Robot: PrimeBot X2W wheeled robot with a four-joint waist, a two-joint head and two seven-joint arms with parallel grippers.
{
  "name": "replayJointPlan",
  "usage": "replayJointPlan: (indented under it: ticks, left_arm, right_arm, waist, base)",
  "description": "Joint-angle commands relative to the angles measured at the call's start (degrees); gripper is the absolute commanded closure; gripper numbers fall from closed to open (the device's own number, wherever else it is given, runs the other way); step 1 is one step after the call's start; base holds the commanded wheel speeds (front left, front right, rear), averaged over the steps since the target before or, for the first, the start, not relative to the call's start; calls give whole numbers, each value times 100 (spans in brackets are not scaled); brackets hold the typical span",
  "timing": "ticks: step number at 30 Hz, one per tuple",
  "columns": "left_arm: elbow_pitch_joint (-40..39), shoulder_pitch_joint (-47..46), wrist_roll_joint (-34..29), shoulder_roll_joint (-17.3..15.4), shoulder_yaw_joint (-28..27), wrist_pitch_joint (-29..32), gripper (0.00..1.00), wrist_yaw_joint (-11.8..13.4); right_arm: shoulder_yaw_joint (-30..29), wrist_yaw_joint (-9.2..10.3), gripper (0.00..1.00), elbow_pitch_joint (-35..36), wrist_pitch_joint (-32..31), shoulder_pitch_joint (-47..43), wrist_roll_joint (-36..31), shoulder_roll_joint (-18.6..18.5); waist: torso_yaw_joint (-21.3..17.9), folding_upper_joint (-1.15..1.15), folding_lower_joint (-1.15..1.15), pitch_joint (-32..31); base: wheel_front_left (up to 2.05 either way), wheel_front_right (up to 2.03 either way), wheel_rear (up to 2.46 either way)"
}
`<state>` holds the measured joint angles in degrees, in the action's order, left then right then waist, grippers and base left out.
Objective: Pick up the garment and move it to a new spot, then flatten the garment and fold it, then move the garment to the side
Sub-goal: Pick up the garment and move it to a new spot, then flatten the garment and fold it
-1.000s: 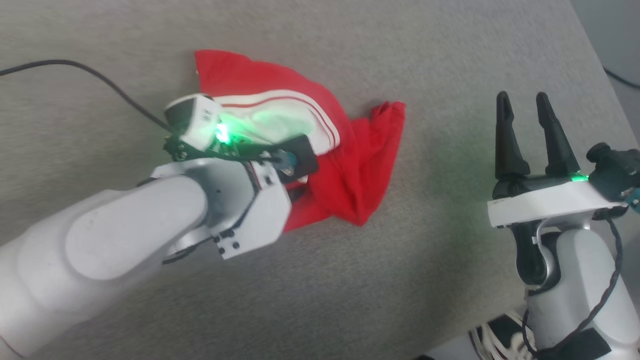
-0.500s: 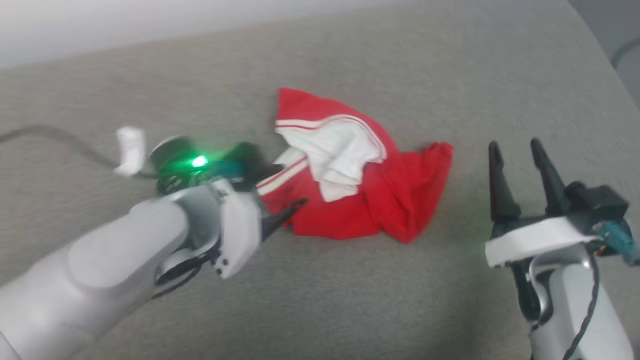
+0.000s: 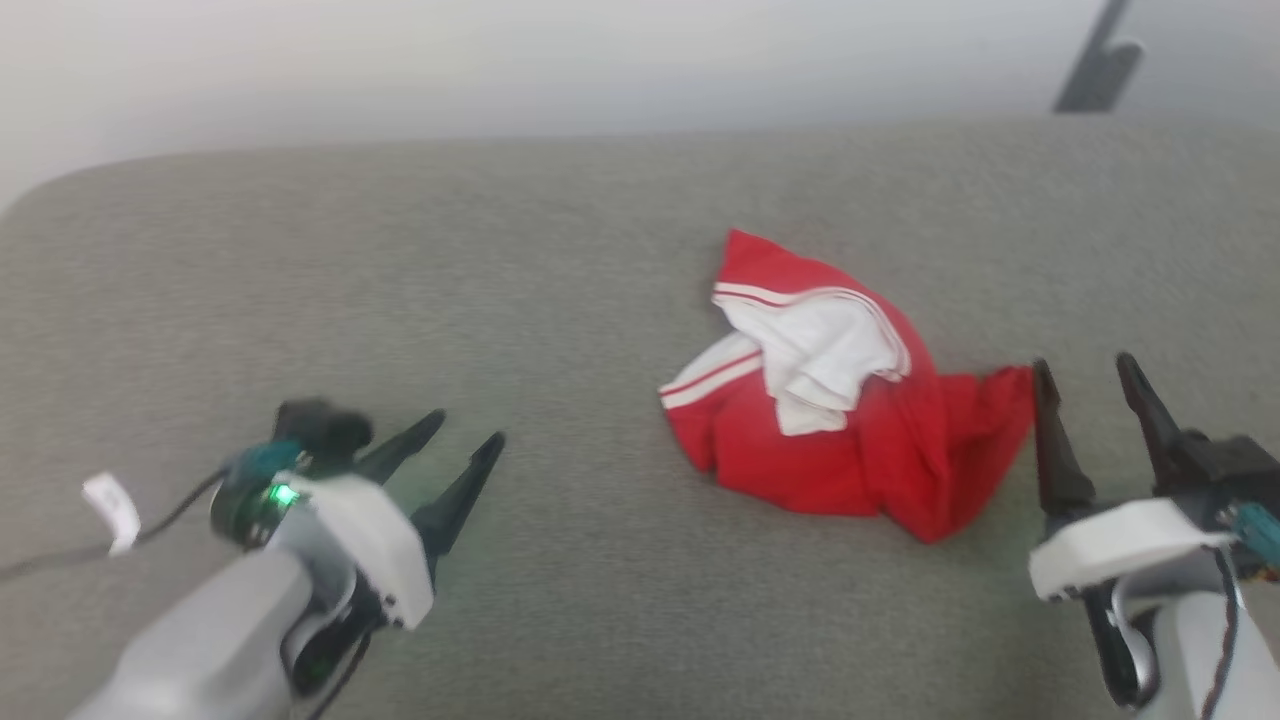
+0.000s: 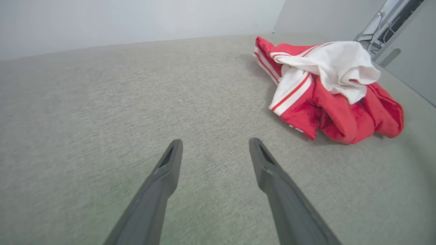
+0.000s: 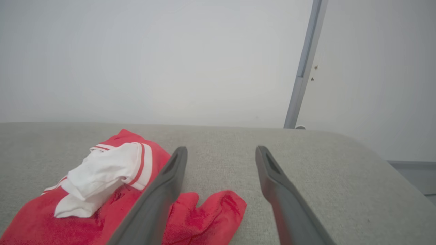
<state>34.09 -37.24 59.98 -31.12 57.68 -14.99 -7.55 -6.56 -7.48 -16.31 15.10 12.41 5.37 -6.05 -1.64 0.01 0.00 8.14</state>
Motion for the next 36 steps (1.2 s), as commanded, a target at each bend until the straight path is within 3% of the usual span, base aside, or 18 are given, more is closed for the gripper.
replayJointPlan:
  ticks: [1, 12, 18, 27, 36]
  left_arm:
    - [-18, 392, -244, 52, -366, -23, 0, 19]
    - [-939, 2637, -2006, 522, -3517, -26, 0, 158]
    - [-1686, 3591, -3188, 1112, -4999, -27, 0, 235]
    - [-2075, 3945, -4104, 1647, -5698, -27, 0, 129]
    - [-2062, 3926, -4410, 1941, -5962, -27, 0, 17]
  right_arm:
    - [-24, -3, 0, 18, 7, -144, -23, -76]
    - [-63, -3, 0, 45, 7, -618, 25, -285]
    - [-20, -2, 0, 118, 7, -710, 35, -326]
    - [65, -3, 0, 217, 7, -652, 86, -394]
    - [322, -3, 0, 101, -6, -566, 78, -485]
  waist:
    - [262, -1, 0, -207]
    - [440, -1, 0, -552]
    - [354, -1, 0, -680]
    - [301, -1, 0, -679]
    - [302, -1, 0, -606]
  base:
    - [0, 0, 0]
    - [0, 0, 0]
    - [0, 0, 0]
    - [0, 0, 0]
    - [0, 0, 0]
